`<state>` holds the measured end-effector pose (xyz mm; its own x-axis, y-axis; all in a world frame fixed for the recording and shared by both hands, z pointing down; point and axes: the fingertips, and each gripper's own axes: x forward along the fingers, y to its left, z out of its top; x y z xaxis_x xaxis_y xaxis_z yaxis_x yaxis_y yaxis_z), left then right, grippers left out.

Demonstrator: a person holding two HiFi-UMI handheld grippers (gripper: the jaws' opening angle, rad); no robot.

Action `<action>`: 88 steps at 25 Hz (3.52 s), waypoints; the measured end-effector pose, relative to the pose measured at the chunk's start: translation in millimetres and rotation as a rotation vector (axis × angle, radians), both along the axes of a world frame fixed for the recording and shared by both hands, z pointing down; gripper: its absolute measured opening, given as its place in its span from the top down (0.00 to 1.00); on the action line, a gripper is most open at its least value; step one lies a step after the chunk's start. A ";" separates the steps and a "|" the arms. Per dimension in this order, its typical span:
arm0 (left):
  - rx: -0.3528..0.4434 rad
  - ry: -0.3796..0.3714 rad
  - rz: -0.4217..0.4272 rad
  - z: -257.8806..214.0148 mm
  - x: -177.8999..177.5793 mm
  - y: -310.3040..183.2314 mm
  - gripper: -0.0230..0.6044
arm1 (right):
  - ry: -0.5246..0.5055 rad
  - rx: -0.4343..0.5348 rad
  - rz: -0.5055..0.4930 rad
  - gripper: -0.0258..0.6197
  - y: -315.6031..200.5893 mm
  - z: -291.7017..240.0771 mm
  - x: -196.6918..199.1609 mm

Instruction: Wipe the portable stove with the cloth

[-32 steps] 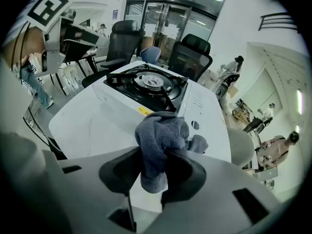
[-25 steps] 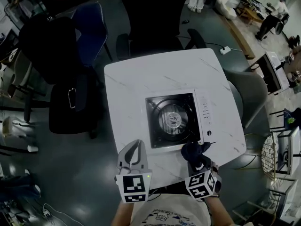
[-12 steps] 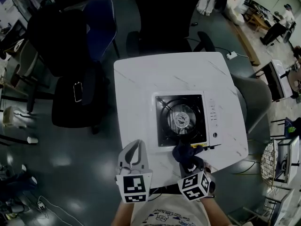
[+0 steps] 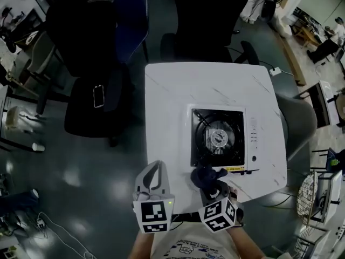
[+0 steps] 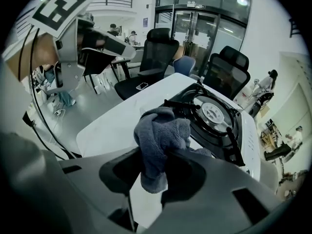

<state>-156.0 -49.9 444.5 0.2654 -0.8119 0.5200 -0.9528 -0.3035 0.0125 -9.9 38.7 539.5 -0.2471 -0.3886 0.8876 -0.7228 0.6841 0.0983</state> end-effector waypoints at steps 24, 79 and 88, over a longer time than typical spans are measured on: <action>-0.014 0.010 -0.106 0.1 -33.9 11.1 0.93 | -0.189 -0.073 -0.129 0.76 -14.4 -14.0 -89.2; -0.041 -0.011 -0.090 14.0 -17.4 -58.7 0.93 | -0.195 -0.019 -0.240 0.76 -211.7 -29.3 -107.5; -0.055 -0.020 -0.094 21.4 -9.2 -71.2 0.93 | -0.192 -0.010 -0.249 0.76 -242.1 -33.1 -105.6</action>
<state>-165.2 -121.1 465.9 0.1790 -0.8028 0.5688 -0.9771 -0.2126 0.0075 -115.5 -203.4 506.4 -0.4968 -0.2861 0.8193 -0.5373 0.8428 -0.0315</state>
